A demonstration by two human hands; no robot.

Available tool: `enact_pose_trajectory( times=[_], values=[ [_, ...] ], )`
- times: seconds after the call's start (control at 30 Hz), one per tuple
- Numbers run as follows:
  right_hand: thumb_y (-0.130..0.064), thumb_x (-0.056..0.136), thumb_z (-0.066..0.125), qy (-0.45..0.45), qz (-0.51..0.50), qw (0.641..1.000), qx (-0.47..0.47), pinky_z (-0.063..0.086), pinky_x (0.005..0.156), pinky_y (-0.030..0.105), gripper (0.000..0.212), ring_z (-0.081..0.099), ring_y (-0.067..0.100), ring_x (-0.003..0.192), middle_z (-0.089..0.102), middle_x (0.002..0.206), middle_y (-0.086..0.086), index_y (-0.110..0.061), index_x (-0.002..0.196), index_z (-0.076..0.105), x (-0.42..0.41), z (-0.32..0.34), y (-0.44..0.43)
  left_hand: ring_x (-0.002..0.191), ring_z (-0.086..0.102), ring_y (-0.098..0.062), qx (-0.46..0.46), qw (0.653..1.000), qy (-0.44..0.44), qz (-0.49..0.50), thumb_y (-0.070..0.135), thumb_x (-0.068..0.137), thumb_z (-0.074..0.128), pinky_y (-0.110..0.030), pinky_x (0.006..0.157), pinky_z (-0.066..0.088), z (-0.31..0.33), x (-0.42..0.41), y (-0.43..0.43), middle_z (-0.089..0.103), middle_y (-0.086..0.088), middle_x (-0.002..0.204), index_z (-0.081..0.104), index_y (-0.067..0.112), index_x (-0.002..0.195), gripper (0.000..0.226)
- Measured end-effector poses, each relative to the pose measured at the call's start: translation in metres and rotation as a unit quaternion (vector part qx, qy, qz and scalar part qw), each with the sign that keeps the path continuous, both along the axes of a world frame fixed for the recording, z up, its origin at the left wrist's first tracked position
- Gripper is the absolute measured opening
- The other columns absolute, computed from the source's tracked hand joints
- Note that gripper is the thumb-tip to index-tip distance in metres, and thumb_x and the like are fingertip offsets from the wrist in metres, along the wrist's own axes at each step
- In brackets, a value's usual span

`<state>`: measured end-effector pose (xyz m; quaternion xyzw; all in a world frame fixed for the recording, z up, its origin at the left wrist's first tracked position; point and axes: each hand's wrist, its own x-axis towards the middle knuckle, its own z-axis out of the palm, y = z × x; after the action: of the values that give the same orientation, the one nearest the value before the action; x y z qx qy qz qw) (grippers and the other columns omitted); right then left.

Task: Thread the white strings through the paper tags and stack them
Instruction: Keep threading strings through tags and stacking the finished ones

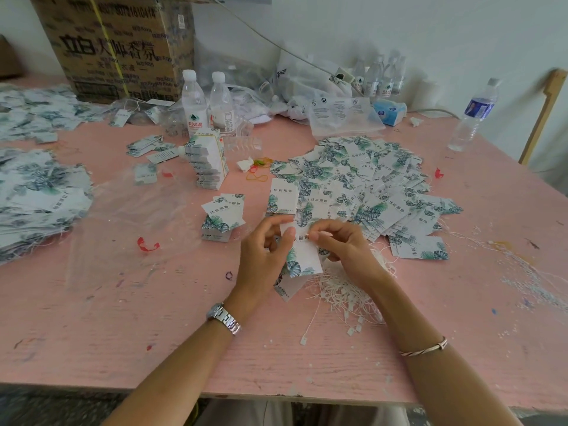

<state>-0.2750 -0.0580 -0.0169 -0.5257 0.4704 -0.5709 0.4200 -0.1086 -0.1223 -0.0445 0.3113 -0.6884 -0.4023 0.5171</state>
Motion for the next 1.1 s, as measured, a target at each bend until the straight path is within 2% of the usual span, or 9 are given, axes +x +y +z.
enact_pose_trajectory(
  times=[0.1, 0.27, 0.43, 0.63, 0.67, 0.8, 0.93, 1.03, 1.1],
  values=[
    [-0.023, 0.087, 0.068, -0.040, -0.053, 0.998, 0.019, 0.030, 0.049, 0.014, 0.010, 0.038, 0.004, 0.056, 0.058, 0.087, -0.005, -0.025, 0.078, 0.073, 0.000, 0.002, -0.001, 0.062, 0.047, -0.013, 0.030, 0.999, 0.026, -0.032, 0.026, 0.095, 0.064, -0.023, 0.056, 0.037, 0.001, -0.002, 0.000, 0.056, -0.007, 0.068, 0.071, 0.025, 0.112, 0.018],
    [-0.025, 0.092, 0.064, -0.054, -0.060, 0.996, 0.027, 0.030, 0.047, 0.013, 0.012, 0.042, 0.002, 0.054, 0.056, 0.070, -0.007, -0.025, 0.082, 0.071, -0.001, 0.002, -0.001, 0.069, 0.057, -0.032, 0.015, 0.996, 0.046, -0.077, 0.027, 0.096, 0.063, -0.024, 0.059, 0.041, 0.007, -0.002, 0.007, 0.061, -0.015, 0.085, 0.064, 0.039, 0.115, 0.023],
    [-0.016, 0.100, 0.056, -0.035, -0.019, 0.999, 0.030, 0.025, 0.050, 0.020, 0.016, 0.037, 0.007, 0.055, 0.058, 0.064, -0.006, -0.021, 0.093, 0.070, 0.004, -0.003, -0.001, 0.070, 0.062, -0.028, -0.001, 0.995, 0.041, -0.095, 0.029, 0.095, 0.063, -0.018, 0.057, 0.043, 0.007, -0.005, 0.010, 0.066, 0.004, 0.086, 0.060, 0.043, 0.110, 0.021],
    [-0.022, 0.094, 0.057, -0.034, -0.005, 0.999, 0.019, 0.023, 0.053, 0.024, 0.019, 0.036, 0.007, 0.056, 0.056, 0.065, -0.009, -0.031, 0.089, 0.073, 0.001, -0.003, -0.002, 0.069, 0.060, -0.034, -0.006, 0.996, 0.023, -0.090, 0.032, 0.095, 0.064, -0.036, 0.057, 0.045, 0.005, -0.005, 0.010, 0.062, 0.002, 0.085, 0.061, 0.041, 0.110, 0.017],
    [-0.021, 0.093, 0.058, -0.033, -0.005, 0.999, 0.016, 0.021, 0.053, 0.026, 0.019, 0.036, 0.007, 0.056, 0.057, 0.068, -0.009, -0.031, 0.088, 0.074, 0.000, -0.003, -0.002, 0.066, 0.058, -0.031, -0.007, 0.996, 0.016, -0.086, 0.029, 0.096, 0.065, -0.036, 0.056, 0.044, 0.004, -0.004, 0.010, 0.061, 0.005, 0.085, 0.062, 0.037, 0.111, 0.017],
    [-0.014, 0.089, 0.059, -0.024, -0.009, 1.000, 0.017, 0.024, 0.050, 0.019, 0.015, 0.039, 0.005, 0.056, 0.062, 0.087, -0.011, -0.021, 0.087, 0.073, 0.000, -0.003, -0.003, 0.059, 0.044, -0.006, -0.049, 0.998, 0.000, -0.045, 0.018, 0.093, 0.071, -0.013, 0.056, 0.036, 0.006, -0.002, 0.009, 0.060, 0.017, 0.092, 0.068, 0.024, 0.109, 0.017],
    [-0.001, 0.091, 0.056, -0.008, -0.011, 1.000, 0.022, 0.027, 0.048, 0.015, 0.014, 0.043, 0.003, 0.055, 0.063, 0.090, -0.013, -0.009, 0.093, 0.067, 0.001, -0.004, -0.003, 0.057, 0.041, -0.003, -0.108, 0.994, 0.000, 0.016, 0.021, 0.087, 0.076, -0.009, 0.054, 0.033, 0.013, 0.000, 0.012, 0.054, 0.002, 0.103, 0.072, 0.020, 0.102, 0.016],
    [0.001, 0.091, 0.057, 0.000, -0.012, 1.000, 0.022, 0.025, 0.048, 0.016, 0.016, 0.043, 0.003, 0.055, 0.061, 0.092, -0.009, -0.010, 0.092, 0.068, 0.001, -0.003, -0.001, 0.062, 0.048, 0.008, -0.139, 0.989, 0.007, 0.040, 0.016, 0.084, 0.077, -0.003, 0.060, 0.036, 0.014, 0.001, 0.011, 0.054, -0.011, 0.103, 0.076, 0.008, 0.096, 0.014],
    [0.007, 0.093, 0.056, -0.005, -0.011, 1.000, 0.019, 0.027, 0.048, 0.015, 0.030, 0.045, 0.004, 0.057, 0.060, 0.095, -0.006, -0.017, 0.088, 0.073, 0.001, -0.003, -0.002, 0.071, 0.052, 0.014, -0.155, 0.987, 0.009, 0.038, 0.007, 0.083, 0.077, 0.001, 0.065, 0.037, 0.014, 0.000, 0.010, 0.055, -0.016, 0.101, 0.077, 0.002, 0.094, 0.012]
  ],
)
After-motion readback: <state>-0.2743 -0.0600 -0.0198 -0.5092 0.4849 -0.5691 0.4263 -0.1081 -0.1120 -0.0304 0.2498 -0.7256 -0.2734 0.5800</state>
